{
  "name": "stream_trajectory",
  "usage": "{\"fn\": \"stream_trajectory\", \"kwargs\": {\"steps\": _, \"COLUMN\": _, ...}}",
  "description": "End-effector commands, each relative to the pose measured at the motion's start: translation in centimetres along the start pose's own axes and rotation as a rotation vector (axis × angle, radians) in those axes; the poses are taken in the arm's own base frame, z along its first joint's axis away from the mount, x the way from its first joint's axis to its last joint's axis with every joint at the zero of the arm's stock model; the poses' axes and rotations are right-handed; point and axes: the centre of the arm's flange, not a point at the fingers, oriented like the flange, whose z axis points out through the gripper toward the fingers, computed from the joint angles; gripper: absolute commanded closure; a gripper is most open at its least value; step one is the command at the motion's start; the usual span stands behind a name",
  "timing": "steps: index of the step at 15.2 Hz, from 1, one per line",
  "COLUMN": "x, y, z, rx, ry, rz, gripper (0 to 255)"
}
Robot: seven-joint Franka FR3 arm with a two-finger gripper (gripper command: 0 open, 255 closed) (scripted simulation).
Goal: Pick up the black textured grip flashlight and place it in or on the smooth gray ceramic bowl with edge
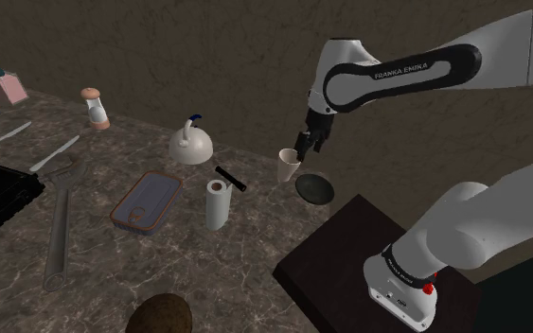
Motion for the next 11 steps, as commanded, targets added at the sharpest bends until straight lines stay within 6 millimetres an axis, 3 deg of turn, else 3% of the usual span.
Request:
{"fn": "stream_trajectory", "kwargs": {"steps": 1, "x": 1.8, "y": -0.5, "z": 1.9, "rx": -0.002, "ry": 0.011, "rz": -0.008, "gripper": 0}}
{"fn": "stream_trajectory", "kwargs": {"steps": 11, "x": 11.0, "y": -2.7, "z": 10.5, "rx": -0.015, "ry": 0.050, "rz": -0.051, "gripper": 0}}
